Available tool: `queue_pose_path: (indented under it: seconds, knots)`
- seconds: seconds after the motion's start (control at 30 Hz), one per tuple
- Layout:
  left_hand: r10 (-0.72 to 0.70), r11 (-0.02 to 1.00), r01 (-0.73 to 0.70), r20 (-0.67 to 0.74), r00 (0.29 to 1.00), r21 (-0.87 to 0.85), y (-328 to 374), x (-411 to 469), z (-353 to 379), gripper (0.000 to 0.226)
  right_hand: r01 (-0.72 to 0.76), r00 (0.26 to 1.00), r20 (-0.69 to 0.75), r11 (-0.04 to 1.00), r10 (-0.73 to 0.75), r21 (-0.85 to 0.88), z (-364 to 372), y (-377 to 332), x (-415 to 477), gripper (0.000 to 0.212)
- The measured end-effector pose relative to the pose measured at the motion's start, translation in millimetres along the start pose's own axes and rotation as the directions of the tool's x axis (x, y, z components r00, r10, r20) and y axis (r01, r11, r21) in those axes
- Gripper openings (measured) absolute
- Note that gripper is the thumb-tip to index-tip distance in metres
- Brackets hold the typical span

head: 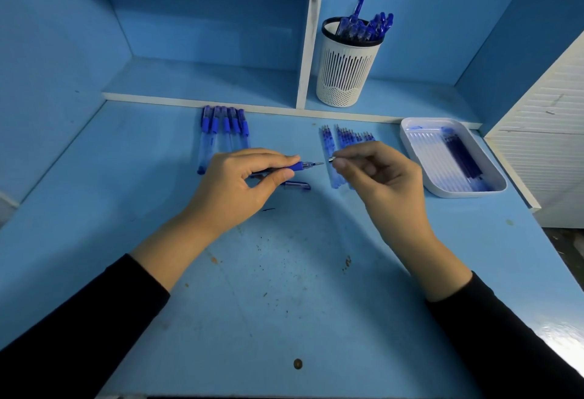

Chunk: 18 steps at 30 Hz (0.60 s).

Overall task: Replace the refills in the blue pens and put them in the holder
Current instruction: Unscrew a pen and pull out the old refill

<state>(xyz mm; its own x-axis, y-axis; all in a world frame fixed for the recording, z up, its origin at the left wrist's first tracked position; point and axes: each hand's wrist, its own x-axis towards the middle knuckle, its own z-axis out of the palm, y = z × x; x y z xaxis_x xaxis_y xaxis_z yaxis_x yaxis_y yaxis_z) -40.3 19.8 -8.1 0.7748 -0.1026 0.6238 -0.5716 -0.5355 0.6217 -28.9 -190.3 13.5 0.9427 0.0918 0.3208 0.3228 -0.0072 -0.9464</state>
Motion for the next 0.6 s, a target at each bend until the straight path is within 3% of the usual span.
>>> queue_pose_path:
  seconds: [0.17,0.33,0.47,0.6]
  knots:
    - [0.027,1.000,-0.027,0.009,1.000,0.010,2.8,-1.2,3.0,0.020,-0.015,0.995,0.101,1.000,0.017,-0.026,4.5,4.2,-4.7,0.010]
    - [0.063,0.998,-0.065,0.043,0.997,0.027,1.8,-3.0,4.6,0.020,0.010,0.992,0.128,0.982,0.014,-0.190,5.7,7.2,-5.6,0.003]
    - [0.072,0.997,-0.073,0.059,0.996,0.025,2.5,-1.6,4.8,0.018,0.067,0.992,0.125,0.923,-0.021,-0.378,5.9,8.7,-5.2,0.027]
    - [0.075,0.997,-0.076,0.046,0.996,0.024,3.1,-0.2,4.2,0.020,0.074,0.978,0.206,0.967,-0.022,-0.244,2.4,5.7,-4.3,0.014]
